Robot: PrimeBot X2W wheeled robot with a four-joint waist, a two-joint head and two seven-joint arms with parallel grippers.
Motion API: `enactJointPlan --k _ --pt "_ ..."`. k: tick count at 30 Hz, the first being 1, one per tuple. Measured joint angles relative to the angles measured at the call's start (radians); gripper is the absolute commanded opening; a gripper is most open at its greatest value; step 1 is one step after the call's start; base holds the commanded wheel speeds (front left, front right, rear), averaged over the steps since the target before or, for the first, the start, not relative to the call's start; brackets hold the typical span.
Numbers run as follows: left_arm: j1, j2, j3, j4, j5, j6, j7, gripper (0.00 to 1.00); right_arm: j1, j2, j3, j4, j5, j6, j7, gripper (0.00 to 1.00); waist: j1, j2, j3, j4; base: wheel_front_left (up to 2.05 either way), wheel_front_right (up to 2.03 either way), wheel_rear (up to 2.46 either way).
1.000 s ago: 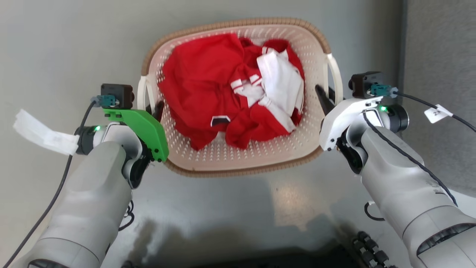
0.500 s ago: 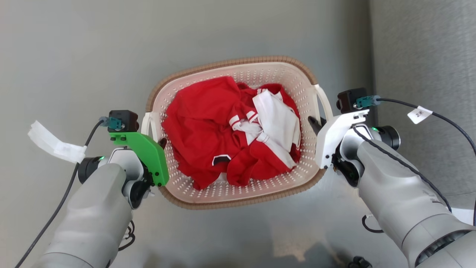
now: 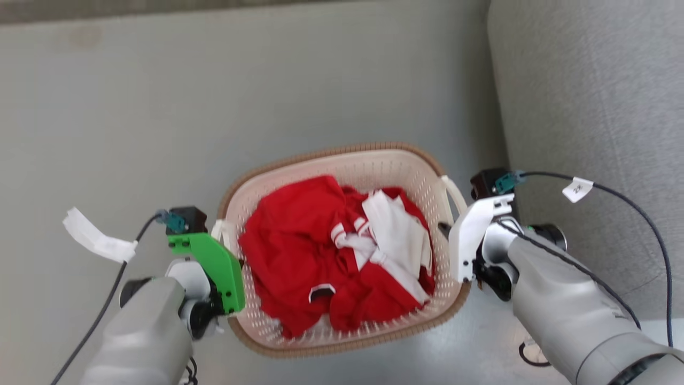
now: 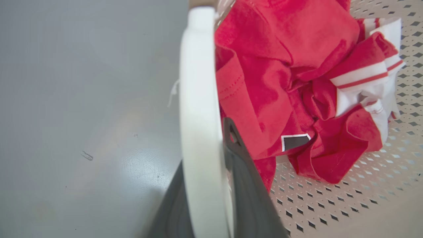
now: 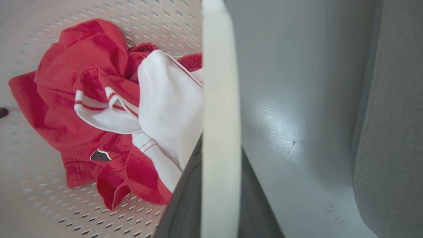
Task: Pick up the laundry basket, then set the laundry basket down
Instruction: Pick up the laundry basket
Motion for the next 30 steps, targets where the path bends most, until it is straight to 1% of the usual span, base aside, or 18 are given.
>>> enactJointPlan --k 8,10,17,23,30 --pt "0.059 -0.006 -0.026 0.013 -0.044 0.0 0.05 0.0 0.062 -0.002 0.038 0.005 0.046 0.0 0.061 0.0 0.0 0.0 -0.11 -0.007 0.0 0.0 0.0" --pt "0.075 -0.009 -0.032 0.018 -0.048 0.0 0.059 0.0 0.078 -0.001 0.047 0.005 0.058 -0.007 0.075 0.0 0.0 0.0 -0.138 -0.008 0.0 0.0 0.0" --pt "0.097 -0.012 -0.044 0.026 -0.056 0.0 0.092 0.0 0.096 -0.001 0.067 0.01 0.085 -0.007 0.125 0.0 0.0 0.0 -0.219 -0.014 0.0 0.0 0.0" --pt "0.098 -0.011 -0.053 0.026 -0.065 0.0 0.103 0.0 0.096 -0.003 0.08 0.01 0.096 -0.007 0.144 0.0 -0.0001 0.0 -0.251 -0.019 0.0 0.0 0.0" --pt "0.098 -0.01 -0.059 0.026 -0.067 0.0 0.11 0.0 0.096 -0.004 0.091 0.013 0.104 -0.007 0.156 0.0 0.0 0.0 -0.257 -0.02 0.0 0.0 0.0"
